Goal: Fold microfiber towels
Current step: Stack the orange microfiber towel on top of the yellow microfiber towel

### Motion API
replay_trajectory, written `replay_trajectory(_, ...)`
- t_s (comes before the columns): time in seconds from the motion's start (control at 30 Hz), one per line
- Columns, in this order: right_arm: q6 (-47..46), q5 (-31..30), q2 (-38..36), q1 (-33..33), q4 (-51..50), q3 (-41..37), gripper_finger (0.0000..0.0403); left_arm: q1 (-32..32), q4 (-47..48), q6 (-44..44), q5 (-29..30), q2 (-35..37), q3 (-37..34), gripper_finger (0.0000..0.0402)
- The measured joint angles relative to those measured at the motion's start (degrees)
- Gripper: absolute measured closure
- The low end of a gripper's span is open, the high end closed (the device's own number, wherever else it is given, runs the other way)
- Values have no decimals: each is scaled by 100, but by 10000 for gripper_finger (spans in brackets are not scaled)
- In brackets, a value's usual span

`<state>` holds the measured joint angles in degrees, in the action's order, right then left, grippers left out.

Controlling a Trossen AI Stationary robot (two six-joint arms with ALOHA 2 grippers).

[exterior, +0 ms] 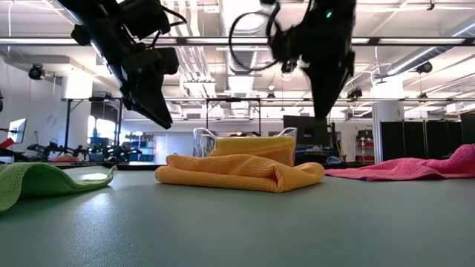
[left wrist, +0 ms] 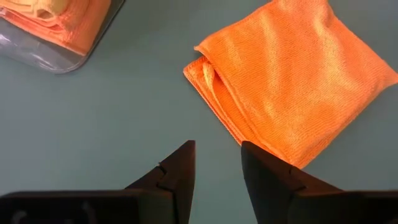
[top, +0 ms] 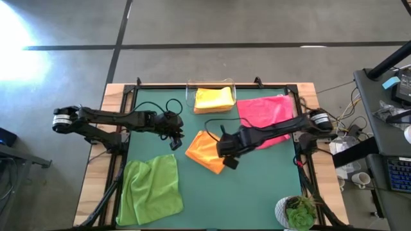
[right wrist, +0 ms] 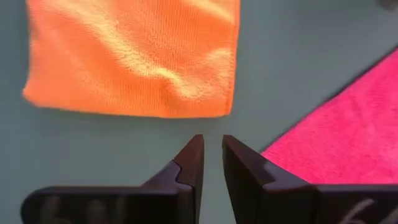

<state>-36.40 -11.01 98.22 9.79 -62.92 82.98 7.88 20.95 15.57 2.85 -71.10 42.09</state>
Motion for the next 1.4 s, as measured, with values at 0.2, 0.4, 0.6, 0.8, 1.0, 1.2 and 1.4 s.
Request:
replay_trajectory(0.2, -821, -242, -752, 458, 63, -526, 351, 2, 135, 51, -16, -1, 41, 252)
replay_trajectory(0.4, -2384, -277, -1445, 1157, 279, -1446, 351, 66, 232, 57, -102, -1, 251, 191)
replay_trajectory(0.6, -4090, -308, -2005, 1678, 1825, -2658, 351, 304, -49, 26, -1459, -2, 262, 174)
replay_trajectory(0.8, -5362, -625, -2202, 1760, 4131, -3698, 351, 383, -231, 62, -1616, -312, 146, 173)
replay_trajectory(1.0, -6228, -1360, -2088, 1756, 4997, -4167, 351, 380, -680, 212, -1958, -989, 138, 173)
replay_trajectory(1.2, -6280, -1453, -1899, 1673, 5011, -4176, 345, 390, -703, 230, -2292, -1559, 160, 173)
replay_trajectory(1.4, -6274, -1452, -1709, 1476, 4994, -4178, 294, 417, -784, 228, -2345, -1774, 177, 173)
